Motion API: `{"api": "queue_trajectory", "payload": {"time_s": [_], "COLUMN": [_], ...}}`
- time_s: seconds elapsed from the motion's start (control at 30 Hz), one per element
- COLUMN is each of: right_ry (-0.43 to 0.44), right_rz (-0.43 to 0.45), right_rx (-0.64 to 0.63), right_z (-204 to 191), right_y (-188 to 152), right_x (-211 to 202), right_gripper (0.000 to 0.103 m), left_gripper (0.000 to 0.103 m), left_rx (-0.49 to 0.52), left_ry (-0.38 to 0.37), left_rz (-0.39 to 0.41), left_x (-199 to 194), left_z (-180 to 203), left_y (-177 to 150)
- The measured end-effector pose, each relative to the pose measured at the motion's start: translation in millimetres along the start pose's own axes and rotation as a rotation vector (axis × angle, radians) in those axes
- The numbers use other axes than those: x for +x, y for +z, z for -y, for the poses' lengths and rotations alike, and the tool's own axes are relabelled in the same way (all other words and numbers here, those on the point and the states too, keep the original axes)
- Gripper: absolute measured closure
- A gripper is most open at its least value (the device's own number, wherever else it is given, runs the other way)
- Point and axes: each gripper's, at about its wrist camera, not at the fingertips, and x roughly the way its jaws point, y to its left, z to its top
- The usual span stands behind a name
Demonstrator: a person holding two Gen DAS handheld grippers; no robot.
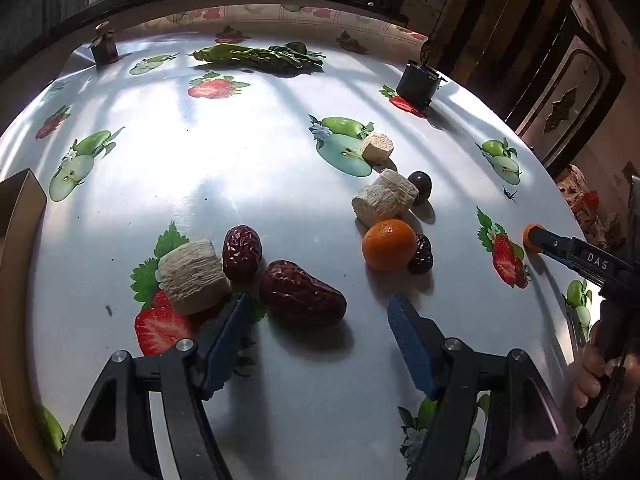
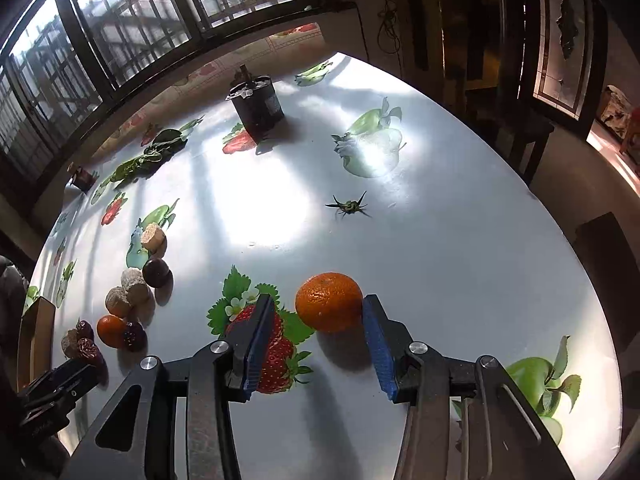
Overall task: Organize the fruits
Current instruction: 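Grasp the large dark date with left tool while right grasps a tangerine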
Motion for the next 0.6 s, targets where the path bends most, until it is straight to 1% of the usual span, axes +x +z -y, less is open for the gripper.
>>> {"api": "queue_trajectory", "payload": {"time_s": [0.03, 0.07, 0.1, 0.2, 0.3, 0.33, 0.37, 0.47, 0.6], "right_ry": [-0.003, -0.005, -0.004, -0.017, -0.04, -0.049, -0.051, -0.052, -0.012], "right_rz": [-0.001, -0.003, -0.008, 0.008, 0.022, 0.026, 0.029, 0.028, 0.027], "right_rx": [0.002, 0.004, 0.007, 0.0, -0.017, -0.021, -0.026, -0.031, -0.017], "right_z": [2.2, 4.3, 6.4, 7.1, 3.9, 3.4, 2.6, 2.1, 0.6], "right_y": [-0.2, -0.3, -0.3, -0.6, -0.4, -0.6, -0.9, -2.2, -5.4], "right_x": [1.7, 3.5, 6.2, 7.8, 8.7, 9.0, 9.0, 6.6, -5.3], "right_gripper": [0.053, 0.053, 0.053, 0.053, 0.054, 0.062, 0.065, 0.066, 0.066], "left_gripper": [0.05, 0.058, 0.061, 0.061, 0.061, 0.061, 0.061, 0.061, 0.061], "left_rx": [0.014, 0.027, 0.036, 0.024, -0.003, -0.009, -0.014, -0.018, -0.026], "left_ry": [0.018, 0.039, 0.046, 0.029, 0.008, 0.001, -0.002, -0.008, -0.028], "left_rz": [0.012, 0.023, 0.03, 0.04, 0.033, 0.03, 0.032, 0.047, 0.08], "left_x": [0.9, 1.4, 1.4, 0.3, -1.9, -3.2, -5.4, -16.0, -41.3], "left_z": [2.4, 4.4, 5.4, 3.1, -1.1, -2.0, -2.4, -2.2, -3.7], "left_y": [-0.7, -1.2, -1.5, -1.9, -1.8, -2.3, -3.1, -7.1, -14.1]}}
